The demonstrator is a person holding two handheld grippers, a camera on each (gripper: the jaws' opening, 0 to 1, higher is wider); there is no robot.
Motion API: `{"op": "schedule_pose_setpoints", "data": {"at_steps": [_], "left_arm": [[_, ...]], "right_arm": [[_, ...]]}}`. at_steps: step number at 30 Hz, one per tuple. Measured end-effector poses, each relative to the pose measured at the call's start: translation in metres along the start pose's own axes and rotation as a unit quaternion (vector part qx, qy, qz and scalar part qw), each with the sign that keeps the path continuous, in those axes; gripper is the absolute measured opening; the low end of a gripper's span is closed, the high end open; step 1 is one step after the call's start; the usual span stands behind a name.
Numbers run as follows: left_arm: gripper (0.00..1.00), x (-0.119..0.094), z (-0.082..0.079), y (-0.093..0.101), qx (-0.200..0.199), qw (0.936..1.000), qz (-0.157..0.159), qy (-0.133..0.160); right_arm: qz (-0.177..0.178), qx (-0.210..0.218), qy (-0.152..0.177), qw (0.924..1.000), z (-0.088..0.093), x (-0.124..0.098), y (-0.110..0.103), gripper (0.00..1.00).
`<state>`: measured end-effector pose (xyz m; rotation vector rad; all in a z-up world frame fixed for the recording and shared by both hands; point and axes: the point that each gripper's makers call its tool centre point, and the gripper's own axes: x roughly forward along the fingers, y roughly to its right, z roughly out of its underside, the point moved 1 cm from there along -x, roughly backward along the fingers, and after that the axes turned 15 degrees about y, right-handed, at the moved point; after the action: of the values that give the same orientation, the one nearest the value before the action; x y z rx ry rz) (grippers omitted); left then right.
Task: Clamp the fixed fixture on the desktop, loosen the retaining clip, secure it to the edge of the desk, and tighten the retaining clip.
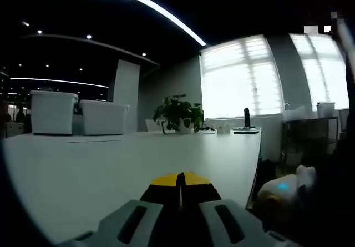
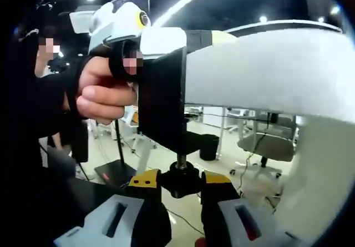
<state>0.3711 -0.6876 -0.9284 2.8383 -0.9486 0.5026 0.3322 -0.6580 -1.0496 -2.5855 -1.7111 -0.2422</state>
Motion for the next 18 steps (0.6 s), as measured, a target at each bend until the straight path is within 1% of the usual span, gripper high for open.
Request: {"op": "schedule_pose_setpoints", "data": {"at_steps": [4,5,6,8,10,11,13,14,15,17,18], "left_arm": [[0.01,0.001,0.001,-0.001,0.001,1.0,0.0,0.0],[0.01,0.001,0.001,-0.001,0.002,1.0,0.0,0.001],[0.01,0.001,0.001,-0.001,0.003,1.0,0.0,0.002],[0.01,0.002,0.001,-0.001,0.002,1.0,-0.001,0.001],[0.01,0.002,0.002,-0.001,0.002,1.0,0.0,0.001],[0.01,0.002,0.002,-0.001,0.002,1.0,0.0,0.001],[0.01,0.002,0.002,0.0,0.002,1.0,0.0,0.001],[0.01,0.002,0.002,0.0,0.002,1.0,0.0,0.001],[0.01,0.002,0.002,0.0,0.002,1.0,0.0,0.001],[0.01,0.002,0.002,0.0,0.002,1.0,0.0,0.001],[0.01,0.002,0.002,0.0,0.002,1.0,0.0,0.002]], "right_arm": [[-0.04,0.005,0.009,0.9991,0.0,0.0,-0.006,0.24],[-0.051,-0.018,0.019,0.9983,-0.001,0.001,-0.004,0.24],[-0.054,-0.026,0.023,0.9979,-0.001,0.001,-0.003,0.24],[-0.055,-0.023,0.025,0.9979,0.0,0.0,-0.003,0.25],[-0.046,-0.021,0.02,0.9985,0.0,0.001,-0.003,0.25],[-0.04,-0.026,0.018,0.9987,0.0,0.001,-0.004,0.25],[-0.026,-0.052,0.018,0.9981,-0.002,0.0,-0.003,0.27],[-0.014,-0.056,0.017,0.9982,-0.003,-0.001,-0.003,0.27],[-0.007,-0.051,0.019,0.9985,-0.005,-0.002,-0.004,0.28],[0.018,-0.044,0.023,0.9986,-0.011,-0.005,-0.002,0.31],[0.029,-0.042,0.019,0.9985,-0.012,-0.007,0.0,0.32]]}}
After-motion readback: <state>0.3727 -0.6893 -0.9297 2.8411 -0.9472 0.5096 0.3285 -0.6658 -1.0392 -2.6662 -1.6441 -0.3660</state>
